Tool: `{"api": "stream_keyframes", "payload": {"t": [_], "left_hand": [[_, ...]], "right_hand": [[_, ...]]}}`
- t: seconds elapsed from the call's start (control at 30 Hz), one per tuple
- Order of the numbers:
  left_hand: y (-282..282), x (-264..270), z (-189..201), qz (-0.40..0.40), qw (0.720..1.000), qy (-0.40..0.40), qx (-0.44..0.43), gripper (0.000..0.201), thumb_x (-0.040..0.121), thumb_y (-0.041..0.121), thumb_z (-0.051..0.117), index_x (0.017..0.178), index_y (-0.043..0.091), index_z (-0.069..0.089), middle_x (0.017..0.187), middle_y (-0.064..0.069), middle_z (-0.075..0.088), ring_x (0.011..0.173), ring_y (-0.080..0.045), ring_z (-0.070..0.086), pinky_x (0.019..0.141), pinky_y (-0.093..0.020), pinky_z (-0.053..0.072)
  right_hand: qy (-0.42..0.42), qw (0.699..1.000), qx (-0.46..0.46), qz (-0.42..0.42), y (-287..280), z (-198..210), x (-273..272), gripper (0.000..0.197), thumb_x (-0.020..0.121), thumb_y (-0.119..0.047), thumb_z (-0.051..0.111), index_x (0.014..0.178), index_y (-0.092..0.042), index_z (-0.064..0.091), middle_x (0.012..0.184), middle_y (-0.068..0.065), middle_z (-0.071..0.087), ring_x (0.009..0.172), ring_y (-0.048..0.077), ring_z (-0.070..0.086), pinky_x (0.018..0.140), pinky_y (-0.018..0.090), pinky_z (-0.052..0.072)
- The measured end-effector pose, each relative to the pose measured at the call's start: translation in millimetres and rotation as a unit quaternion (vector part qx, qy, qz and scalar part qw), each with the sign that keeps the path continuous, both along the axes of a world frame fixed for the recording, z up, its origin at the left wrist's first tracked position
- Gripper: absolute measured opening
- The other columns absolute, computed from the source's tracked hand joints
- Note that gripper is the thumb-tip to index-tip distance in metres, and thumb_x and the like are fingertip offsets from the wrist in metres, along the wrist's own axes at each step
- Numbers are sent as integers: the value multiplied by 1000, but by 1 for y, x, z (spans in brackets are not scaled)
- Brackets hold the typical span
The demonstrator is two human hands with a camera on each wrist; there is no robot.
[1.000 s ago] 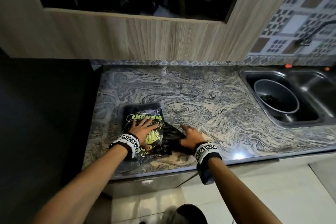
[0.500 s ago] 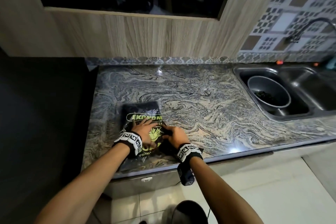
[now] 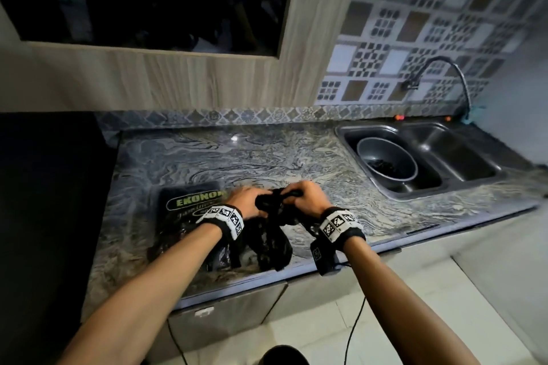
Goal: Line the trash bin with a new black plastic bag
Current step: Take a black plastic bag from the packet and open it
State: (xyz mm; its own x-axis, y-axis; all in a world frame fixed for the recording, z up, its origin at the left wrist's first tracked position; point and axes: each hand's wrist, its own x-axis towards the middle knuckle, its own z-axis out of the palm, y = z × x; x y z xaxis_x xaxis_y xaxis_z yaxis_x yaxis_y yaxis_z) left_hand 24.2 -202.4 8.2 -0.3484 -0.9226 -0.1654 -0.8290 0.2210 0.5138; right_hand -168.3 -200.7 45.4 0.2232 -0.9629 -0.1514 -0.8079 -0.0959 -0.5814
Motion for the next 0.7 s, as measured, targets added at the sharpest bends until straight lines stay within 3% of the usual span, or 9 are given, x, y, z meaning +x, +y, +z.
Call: {"api": "stream_keyframes", "payload": {"t": [0.07, 0.1, 0.2, 0.3, 0.37, 0.43, 0.57, 0.63, 0.7], "left_hand": [[6, -19, 12, 32, 999, 1, -26, 27, 80, 30, 67, 107, 26, 68, 105, -8, 72, 103, -27, 64, 82, -30, 47], [9, -29, 17, 48, 998, 1, -28, 20, 81, 27, 65, 99, 21, 71, 96, -10, 74, 96, -27, 66, 72, -26, 44], [18, -57, 29, 91, 995, 21, -30, 14, 79, 16, 61, 88, 19, 71, 85, -10, 74, 85, -28, 68, 62, -24, 38], [27, -85, 40, 120, 991, 23, -45, 28, 77, 10, 61, 97, 26, 73, 91, -7, 75, 89, -27, 68, 73, -28, 49], [35, -106, 43, 125, 990, 26, -56, 33, 75, 7, 61, 99, 27, 73, 96, -7, 75, 95, -27, 67, 81, -30, 52], [46, -126, 46, 134, 988, 29, -73, 35, 73, 5, 60, 98, 26, 73, 101, -7, 74, 100, -27, 66, 85, -31, 52], [67, -152, 46, 174, 979, 60, -89, 33, 72, 7, 63, 96, 26, 74, 96, -5, 75, 95, -24, 67, 82, -28, 50], [79, -156, 43, 199, 972, 96, -87, 30, 72, 13, 69, 97, 28, 73, 101, -3, 74, 100, -22, 66, 88, -28, 51], [92, -155, 38, 212, 967, 105, -97, 39, 68, 22, 77, 105, 31, 68, 111, -4, 68, 111, -21, 57, 96, -31, 46]], "right_hand": [[-11, 1000, -11, 1, -1, 9, -19, 23, 74, -14, 72, 84, -35, 73, 88, -1, 76, 86, 16, 70, 88, 35, 55], [-12, 1000, -16, 3, 0, 14, -28, 25, 73, -15, 73, 77, -40, 71, 86, -3, 75, 86, 17, 70, 89, 39, 55], [-11, 1000, -23, 16, 7, 26, -57, 26, 74, -15, 73, 68, -39, 66, 85, -4, 72, 87, 18, 68, 90, 41, 54], [39, 998, -37, 41, 20, 32, -86, 14, 69, -29, 75, 81, -31, 67, 104, 3, 67, 99, 21, 63, 93, 39, 51], [46, 998, -33, 36, 29, 33, -103, 28, 63, -43, 78, 81, -28, 63, 110, 3, 64, 103, 22, 60, 95, 38, 49], [9, 999, -1, 35, 36, 31, -114, 42, 62, -49, 81, 85, -21, 59, 104, 5, 66, 94, 21, 60, 86, 34, 48], [-90, 994, 10, 64, 44, 14, -125, 30, 72, -27, 81, 80, -27, 52, 90, 12, 70, 76, 20, 59, 73, 32, 45], [-125, 990, -6, 62, 49, 2, -128, 32, 74, -13, 76, 73, -31, 50, 74, 6, 64, 65, 15, 52, 66, 29, 41], [-166, 985, -32, 37, 55, -9, -128, 34, 75, -5, 74, 70, -31, 52, 70, 2, 60, 64, 15, 50, 65, 29, 41]]}}
